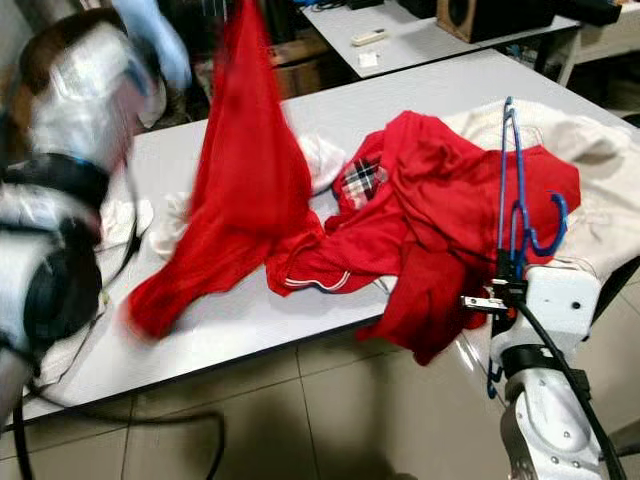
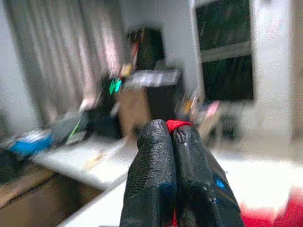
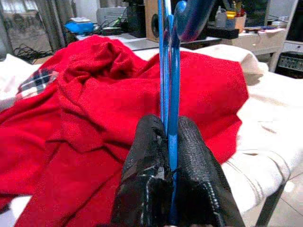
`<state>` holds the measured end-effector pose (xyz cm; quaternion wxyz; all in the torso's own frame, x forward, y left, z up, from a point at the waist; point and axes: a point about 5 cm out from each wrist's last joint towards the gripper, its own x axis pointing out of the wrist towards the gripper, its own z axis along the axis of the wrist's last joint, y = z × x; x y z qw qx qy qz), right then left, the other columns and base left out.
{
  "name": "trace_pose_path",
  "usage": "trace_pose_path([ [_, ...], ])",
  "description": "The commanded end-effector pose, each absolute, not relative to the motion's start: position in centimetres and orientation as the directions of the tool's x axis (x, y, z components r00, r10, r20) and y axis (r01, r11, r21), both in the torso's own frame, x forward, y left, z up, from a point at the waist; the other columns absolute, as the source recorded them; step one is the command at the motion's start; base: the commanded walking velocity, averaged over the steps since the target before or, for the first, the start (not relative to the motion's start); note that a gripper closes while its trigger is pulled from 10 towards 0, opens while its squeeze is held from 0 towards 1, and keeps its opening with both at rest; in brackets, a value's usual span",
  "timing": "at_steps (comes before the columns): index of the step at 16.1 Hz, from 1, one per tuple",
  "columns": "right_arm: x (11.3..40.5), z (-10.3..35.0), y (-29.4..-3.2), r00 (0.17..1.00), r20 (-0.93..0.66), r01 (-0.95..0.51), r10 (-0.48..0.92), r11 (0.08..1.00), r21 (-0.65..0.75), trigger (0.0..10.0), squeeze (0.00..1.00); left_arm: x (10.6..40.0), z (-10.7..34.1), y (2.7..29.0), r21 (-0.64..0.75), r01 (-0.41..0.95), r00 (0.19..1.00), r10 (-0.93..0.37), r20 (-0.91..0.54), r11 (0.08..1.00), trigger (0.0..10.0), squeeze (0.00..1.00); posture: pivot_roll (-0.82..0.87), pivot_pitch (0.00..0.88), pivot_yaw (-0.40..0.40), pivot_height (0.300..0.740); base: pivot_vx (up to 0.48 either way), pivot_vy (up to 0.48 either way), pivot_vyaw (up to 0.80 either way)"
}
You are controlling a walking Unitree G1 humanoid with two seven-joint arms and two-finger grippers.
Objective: Hang hanger
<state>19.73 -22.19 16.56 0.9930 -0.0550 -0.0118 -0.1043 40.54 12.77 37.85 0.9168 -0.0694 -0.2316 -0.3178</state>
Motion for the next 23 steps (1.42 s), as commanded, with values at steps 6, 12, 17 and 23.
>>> trace_pose_path([
  [6, 20.1, 16.6, -21.7, 0.98, 0.052, 0.195, -0.19, 0.976, -0.095, 10.0, 0.0, 42.0, 35.8, 20.0, -0.137, 0.16, 0.944, -0.111, 0.311, 0.978, 0.0, 0.0, -0.23, 0.0, 0.204, 0.74, 0.0, 0.0, 0.0],
  [12, 20.1, 16.4, -21.3, 0.983, 0.042, 0.18, -0.177, 0.979, -0.095, 10.0, 0.0, 41.0, 22.7, 24.7, 0.38, -0.095, 0.985, 0.141, -0.097, 0.92, 0.0, 0.0, -0.24, 0.0, 0.203, 0.74, 0.0, 0.0, 0.0],
  [17, 20.4, 15.9, -20.7, 0.99, 0.006, 0.139, -0.139, 0.985, -0.101, 10.0, 0.0, 40.1, 19.5, 25.1, 0.498, 0.097, 0.956, 0.058, -0.286, 0.862, 10.0, 0.0, -0.23, 0.0, 0.192, 0.74, 0.0, 0.0, 0.0],
  [23, 20.3, 15.6, -20.2, 0.993, -0.014, 0.112, -0.114, 0.988, -0.109, 10.0, 0.0, 39.8, 19.8, 26.3, 0.577, 0.164, 0.931, 0.068, -0.359, 0.8, 10.0, 1.0, -0.24, 0.0, 0.2, 0.74, 0.0, 0.0, 0.0],
])
